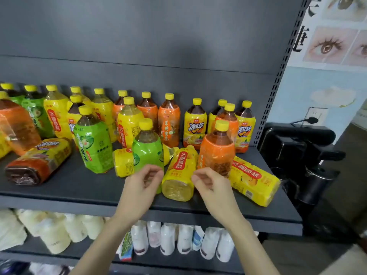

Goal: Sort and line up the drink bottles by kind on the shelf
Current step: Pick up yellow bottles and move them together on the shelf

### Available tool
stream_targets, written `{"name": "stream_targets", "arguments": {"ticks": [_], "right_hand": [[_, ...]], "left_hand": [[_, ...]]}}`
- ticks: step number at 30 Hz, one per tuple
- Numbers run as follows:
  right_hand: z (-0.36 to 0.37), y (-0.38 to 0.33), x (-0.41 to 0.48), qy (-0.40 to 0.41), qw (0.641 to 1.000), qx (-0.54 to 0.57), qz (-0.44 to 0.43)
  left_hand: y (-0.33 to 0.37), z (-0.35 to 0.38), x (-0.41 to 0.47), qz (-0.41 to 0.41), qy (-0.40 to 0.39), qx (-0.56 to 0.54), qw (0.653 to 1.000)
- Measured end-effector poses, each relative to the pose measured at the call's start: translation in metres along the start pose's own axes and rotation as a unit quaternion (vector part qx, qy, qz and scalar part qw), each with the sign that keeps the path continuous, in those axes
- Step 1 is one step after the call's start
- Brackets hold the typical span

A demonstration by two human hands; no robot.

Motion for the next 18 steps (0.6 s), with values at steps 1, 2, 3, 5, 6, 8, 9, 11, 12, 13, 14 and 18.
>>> {"name": "stream_targets", "arguments": {"ticks": [1, 2, 3, 5, 6, 8, 9, 11, 12, 13, 14, 18], "right_hand": [[0.005, 0.002, 0.004, 0.003, 1.0, -0.005, 0.008], [0.008, 0.005, 0.008, 0.011, 0.999, -0.018, 0.026], [0.012, 0.008, 0.009, 0.022, 0.999, -0.032, 0.034], [0.021, 0.015, 0.008, 0.028, 0.995, -0.075, 0.06], [0.028, 0.019, 0.006, 0.022, 0.992, -0.098, 0.081], [0.041, 0.028, 0.003, 0.015, 0.985, -0.112, 0.129], [0.045, 0.032, 0.002, 0.03, 0.983, -0.108, 0.148], [0.048, 0.036, 0.003, 0.061, 0.977, -0.112, 0.173], [0.049, 0.037, 0.003, 0.071, 0.975, -0.115, 0.178], [0.049, 0.038, 0.003, 0.083, 0.973, -0.112, 0.183], [0.048, 0.04, 0.001, 0.096, 0.973, -0.098, 0.186], [0.044, 0.045, -0.009, 0.167, 0.968, -0.006, 0.185]], "left_hand": [[-0.001, 0.0, 0.005, -0.006, 0.0, -0.012, 1.0], [-0.003, 0.0, 0.01, -0.019, 0.0, -0.021, 1.0], [-0.009, 0.002, 0.015, -0.023, -0.002, -0.024, 0.999], [-0.019, 0.006, 0.021, -0.036, -0.008, -0.031, 0.999], [-0.023, 0.007, 0.022, -0.039, -0.012, -0.03, 0.999], [-0.03, 0.007, 0.03, -0.041, -0.02, -0.033, 0.998], [-0.032, 0.006, 0.033, -0.04, -0.023, -0.04, 0.998], [-0.035, 0.005, 0.039, -0.035, -0.025, -0.048, 0.998], [-0.035, 0.004, 0.04, -0.027, -0.026, -0.045, 0.998], [-0.035, 0.005, 0.04, -0.017, -0.025, -0.042, 0.999], [-0.036, 0.006, 0.039, -0.008, -0.024, -0.036, 0.999], [-0.041, 0.01, 0.025, 0.026, 0.001, 0.021, 0.999]]}}
Point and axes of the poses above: each hand's wrist, its own x-axis towards the middle knuckle, its own z-axis out of the palm, y = z × x, the point moved 9 cm from there along x, towards the middle knuckle, and after that the axes turned 13 degrees about -z, right-handed, at the moved point
